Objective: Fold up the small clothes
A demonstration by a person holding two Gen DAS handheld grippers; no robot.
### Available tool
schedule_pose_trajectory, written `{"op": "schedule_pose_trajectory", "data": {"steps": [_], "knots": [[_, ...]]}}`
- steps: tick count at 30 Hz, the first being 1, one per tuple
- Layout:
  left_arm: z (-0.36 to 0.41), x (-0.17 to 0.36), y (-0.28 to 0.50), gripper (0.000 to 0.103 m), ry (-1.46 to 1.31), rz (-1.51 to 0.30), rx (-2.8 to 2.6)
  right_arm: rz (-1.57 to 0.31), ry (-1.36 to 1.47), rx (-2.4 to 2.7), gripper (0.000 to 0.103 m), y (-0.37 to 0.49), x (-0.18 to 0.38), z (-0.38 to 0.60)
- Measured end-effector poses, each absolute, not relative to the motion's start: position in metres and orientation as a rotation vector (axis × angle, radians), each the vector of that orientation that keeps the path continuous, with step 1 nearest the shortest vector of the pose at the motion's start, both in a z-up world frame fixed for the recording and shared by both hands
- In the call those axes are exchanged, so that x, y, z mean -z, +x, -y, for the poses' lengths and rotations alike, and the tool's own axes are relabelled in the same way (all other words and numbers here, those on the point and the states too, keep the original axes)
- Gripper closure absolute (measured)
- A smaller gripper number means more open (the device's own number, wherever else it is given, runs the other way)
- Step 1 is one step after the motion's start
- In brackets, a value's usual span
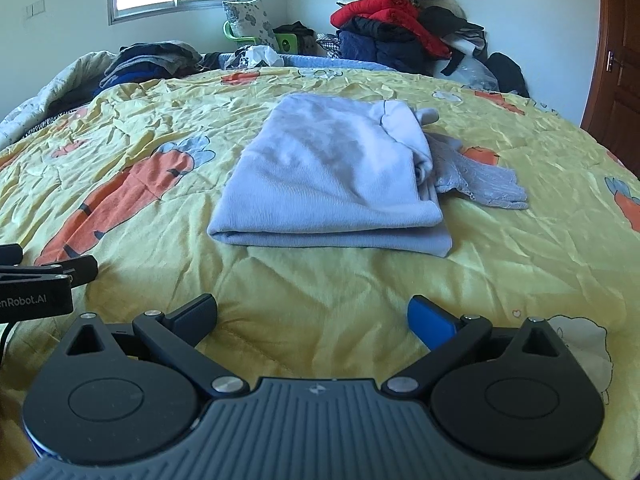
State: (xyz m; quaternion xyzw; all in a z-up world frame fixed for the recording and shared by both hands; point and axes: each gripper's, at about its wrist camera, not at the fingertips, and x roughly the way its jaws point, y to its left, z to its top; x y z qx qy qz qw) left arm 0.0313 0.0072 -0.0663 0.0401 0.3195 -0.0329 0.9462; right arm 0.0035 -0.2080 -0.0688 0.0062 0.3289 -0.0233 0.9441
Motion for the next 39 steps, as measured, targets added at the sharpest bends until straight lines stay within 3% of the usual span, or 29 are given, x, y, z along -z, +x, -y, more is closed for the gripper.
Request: {"op": "schedule_pose_trajectory", "data": {"steps": [39], "knots": [[-0.0099, 0.0677, 0.0319, 0.0, 0.065, -0.655, 0.07, -0.67, 0.01, 0.073, 0.0, 0.0053, 0.0701, 0.2088]]}}
